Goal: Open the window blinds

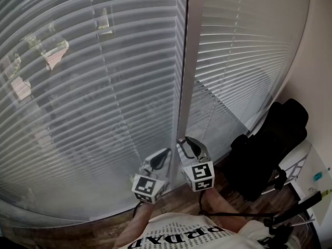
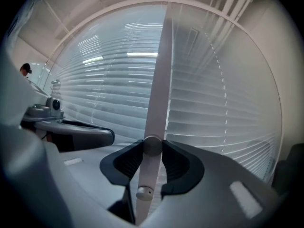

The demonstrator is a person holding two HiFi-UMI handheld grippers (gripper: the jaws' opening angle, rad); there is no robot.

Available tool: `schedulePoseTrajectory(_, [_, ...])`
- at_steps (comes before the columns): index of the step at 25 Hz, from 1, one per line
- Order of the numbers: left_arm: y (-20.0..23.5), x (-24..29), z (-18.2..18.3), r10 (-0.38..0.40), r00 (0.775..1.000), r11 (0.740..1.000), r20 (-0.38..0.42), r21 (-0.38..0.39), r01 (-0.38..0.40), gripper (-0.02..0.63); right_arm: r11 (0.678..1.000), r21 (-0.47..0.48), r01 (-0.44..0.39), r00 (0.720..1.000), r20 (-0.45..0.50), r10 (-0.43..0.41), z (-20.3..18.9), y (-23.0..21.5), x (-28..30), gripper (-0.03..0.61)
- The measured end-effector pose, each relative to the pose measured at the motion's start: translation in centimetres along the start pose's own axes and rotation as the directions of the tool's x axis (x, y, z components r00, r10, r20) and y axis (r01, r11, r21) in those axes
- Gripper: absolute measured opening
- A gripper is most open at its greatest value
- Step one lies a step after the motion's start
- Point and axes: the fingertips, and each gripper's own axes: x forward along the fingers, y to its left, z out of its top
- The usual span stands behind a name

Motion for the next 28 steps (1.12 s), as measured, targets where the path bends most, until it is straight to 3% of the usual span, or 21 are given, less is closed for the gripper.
schedulePoseTrajectory(7, [0.15,-0.2,-0.21,-0.003,1.0,1.0,-0.005,-0.003,0.003,-0.007,0.991,0.132,-0.006,1.0,0.005,0.005,-0.24,-0.08,0.02,0.133])
schedulePoseTrajectory(11, [0.06,-0.27,-0.03,-0.006,1.0,1.0,0.001,-0.003,0.006,-0.006,0.953,0.303,-0.026,1.0,0.021,0.021,-0.32,-0.24,-0.01,0.133])
schedulePoseTrajectory(20, [0.19,-0.55,0.04,-0.005,1.0,1.0,0.001,0.002,0.005,-0.007,0.873,0.487,-0.044,0.999,0.042,0.027,-0.39,-0.39,0.02,0.133])
schedulePoseTrajectory(23, [0.27,-0.66,0.01,-0.002,1.0,1.0,-0.005,0.003,0.002,-0.006,0.851,0.523,-0.045,0.999,0.043,0.026,-0.45,-0.44,0.07,0.133])
schedulePoseTrajectory(28, [0.14,-0.84,-0.09,-0.004,1.0,1.0,-0.013,0.005,0.004,-0.007,0.855,0.517,-0.041,0.999,0.045,0.02,-0.43,-0.47,0.06,0.134])
